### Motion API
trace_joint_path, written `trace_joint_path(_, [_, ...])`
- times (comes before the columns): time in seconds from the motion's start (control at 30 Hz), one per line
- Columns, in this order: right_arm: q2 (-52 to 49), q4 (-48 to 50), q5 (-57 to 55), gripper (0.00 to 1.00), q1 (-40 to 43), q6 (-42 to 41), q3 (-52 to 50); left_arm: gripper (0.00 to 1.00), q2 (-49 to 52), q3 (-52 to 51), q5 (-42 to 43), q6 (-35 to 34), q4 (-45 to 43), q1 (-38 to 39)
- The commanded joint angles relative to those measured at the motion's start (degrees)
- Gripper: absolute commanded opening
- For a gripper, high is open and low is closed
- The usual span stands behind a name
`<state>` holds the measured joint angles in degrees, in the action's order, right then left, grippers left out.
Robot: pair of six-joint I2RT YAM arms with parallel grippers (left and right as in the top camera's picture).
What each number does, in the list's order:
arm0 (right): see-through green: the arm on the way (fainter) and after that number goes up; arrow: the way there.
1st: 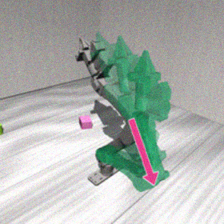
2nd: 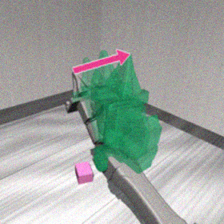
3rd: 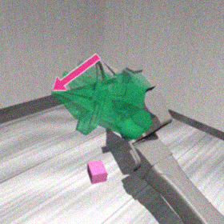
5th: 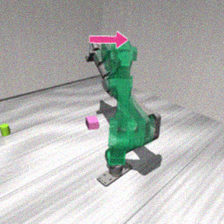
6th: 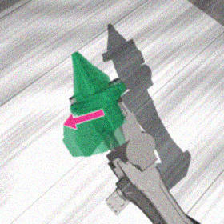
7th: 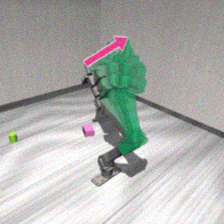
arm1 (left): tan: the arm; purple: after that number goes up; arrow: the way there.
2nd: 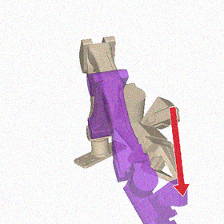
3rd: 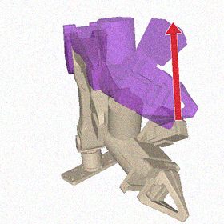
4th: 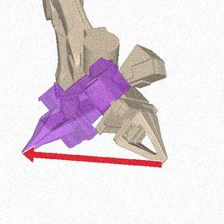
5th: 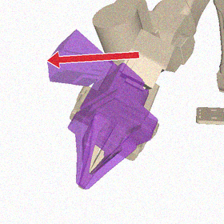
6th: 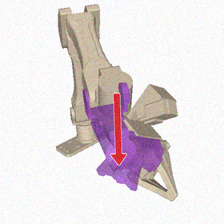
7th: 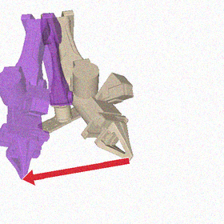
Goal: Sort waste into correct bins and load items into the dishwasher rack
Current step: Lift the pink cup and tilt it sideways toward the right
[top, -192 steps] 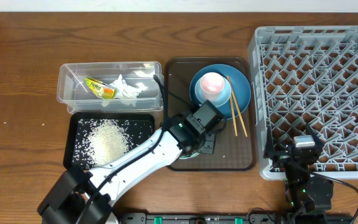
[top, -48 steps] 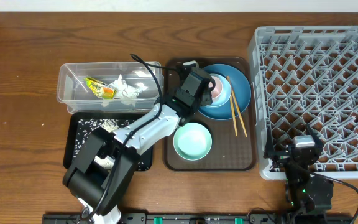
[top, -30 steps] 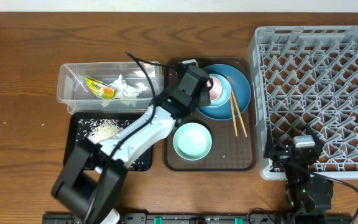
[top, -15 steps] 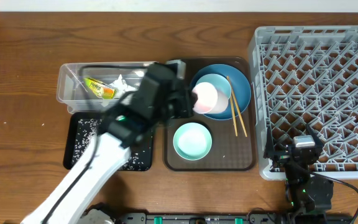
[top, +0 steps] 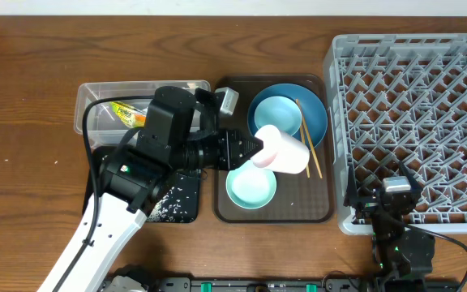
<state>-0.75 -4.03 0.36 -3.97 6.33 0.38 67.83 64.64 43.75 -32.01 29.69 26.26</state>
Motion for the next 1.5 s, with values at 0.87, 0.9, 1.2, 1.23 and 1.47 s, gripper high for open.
trace_joint_path(0.87, [-0.04,-0.24,-0.35,0.99,-0.66,0.17,-0.07,0.06,0.63,0.37,2.12,1.97,-3.23,-0.33])
trace_joint_path(0.9, [-0.04,-0.26,-0.35,0.99,-0.66,0.15,-0.07,0.06,0.63,0.37,2.12,1.97,-3.23,-0.33])
trace_joint_path(1.2, [-0.07,-0.26,-0.35,0.99,-0.66,0.17,-0.07,0.06,0.63,0.37,2.19,1.29,-3.17,-0.33])
trace_joint_path(1.23, [-0.07,-0.26,-0.35,0.99,-0.66,0.17,-0.07,0.06,0.63,0.37,2.21,1.31,-3.15,-0.31])
trace_joint_path(1.47, [-0.07,-0.26,-0.35,0.99,-0.66,0.17,-0.07,0.06,0.63,0.37,3.48,-0.22,-3.21,-0.31])
